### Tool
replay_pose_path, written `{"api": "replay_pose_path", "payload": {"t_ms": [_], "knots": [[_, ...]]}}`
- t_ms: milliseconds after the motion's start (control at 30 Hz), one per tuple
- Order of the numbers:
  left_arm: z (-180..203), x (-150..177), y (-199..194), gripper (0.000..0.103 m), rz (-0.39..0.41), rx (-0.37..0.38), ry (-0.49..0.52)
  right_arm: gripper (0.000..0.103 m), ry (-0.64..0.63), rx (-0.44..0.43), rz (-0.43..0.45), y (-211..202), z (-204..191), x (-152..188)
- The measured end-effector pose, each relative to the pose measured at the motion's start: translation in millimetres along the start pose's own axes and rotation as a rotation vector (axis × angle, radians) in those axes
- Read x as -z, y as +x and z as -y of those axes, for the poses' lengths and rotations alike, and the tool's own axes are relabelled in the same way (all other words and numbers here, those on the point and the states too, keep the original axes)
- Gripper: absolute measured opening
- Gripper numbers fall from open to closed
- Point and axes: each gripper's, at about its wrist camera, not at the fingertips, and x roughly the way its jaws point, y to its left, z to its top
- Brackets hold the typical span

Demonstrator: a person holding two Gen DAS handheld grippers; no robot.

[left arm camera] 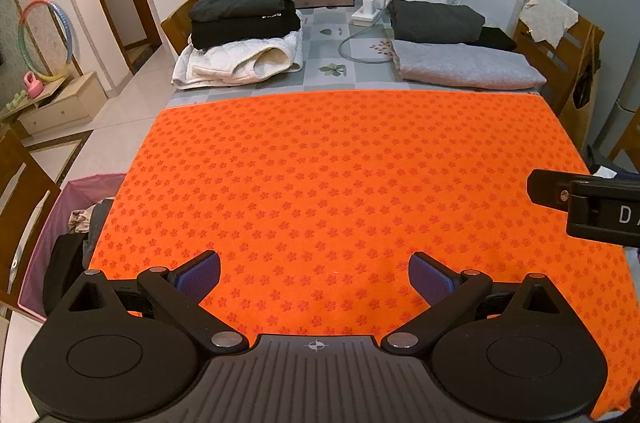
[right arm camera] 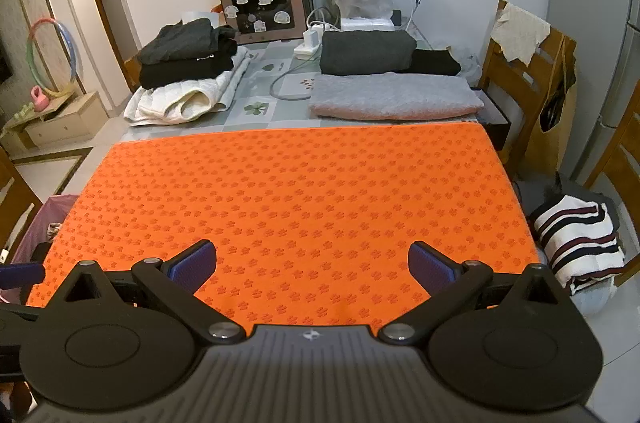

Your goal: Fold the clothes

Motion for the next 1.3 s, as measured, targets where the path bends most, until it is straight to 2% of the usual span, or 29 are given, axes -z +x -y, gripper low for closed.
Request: {"api": "replay_pose_path", "payload": {"t_ms": [1300], "knots": [[7.1, -5.5, 5.2, 0.1, -0.005, -0.026, -0.006, 0.103, 0.007, -0.015, -0.01, 11.4, 8.3, -6.8]]}}
